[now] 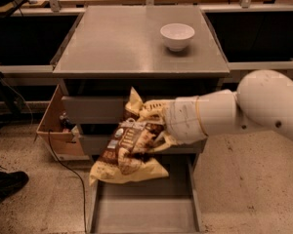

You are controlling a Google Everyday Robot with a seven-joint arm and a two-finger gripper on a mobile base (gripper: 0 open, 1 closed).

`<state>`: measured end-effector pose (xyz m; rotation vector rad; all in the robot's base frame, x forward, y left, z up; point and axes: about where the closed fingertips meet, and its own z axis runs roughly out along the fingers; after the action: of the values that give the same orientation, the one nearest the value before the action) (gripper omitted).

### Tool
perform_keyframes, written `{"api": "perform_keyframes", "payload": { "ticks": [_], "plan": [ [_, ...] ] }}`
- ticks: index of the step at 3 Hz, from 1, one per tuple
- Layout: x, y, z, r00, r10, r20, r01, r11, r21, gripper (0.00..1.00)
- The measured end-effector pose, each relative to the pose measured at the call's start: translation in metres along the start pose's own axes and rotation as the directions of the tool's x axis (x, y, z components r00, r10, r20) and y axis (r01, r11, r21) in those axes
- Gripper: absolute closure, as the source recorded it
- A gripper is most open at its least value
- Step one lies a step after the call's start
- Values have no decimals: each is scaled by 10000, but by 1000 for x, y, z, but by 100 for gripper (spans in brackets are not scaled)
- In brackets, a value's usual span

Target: Pick brown chip bag from bottom drawer and place on counter

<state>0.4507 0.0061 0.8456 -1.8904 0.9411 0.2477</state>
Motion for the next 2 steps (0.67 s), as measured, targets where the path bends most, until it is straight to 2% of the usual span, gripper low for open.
{"api": "perform_keyframes", "payload": {
  "ticks": [1, 2],
  "plan": [
    [-14, -58, 3, 9962, -872, -22, 872, 9958, 279, 100],
    [-26, -113, -5, 9835, -1806, -83, 1807, 9807, 753, 100]
  ]
}}
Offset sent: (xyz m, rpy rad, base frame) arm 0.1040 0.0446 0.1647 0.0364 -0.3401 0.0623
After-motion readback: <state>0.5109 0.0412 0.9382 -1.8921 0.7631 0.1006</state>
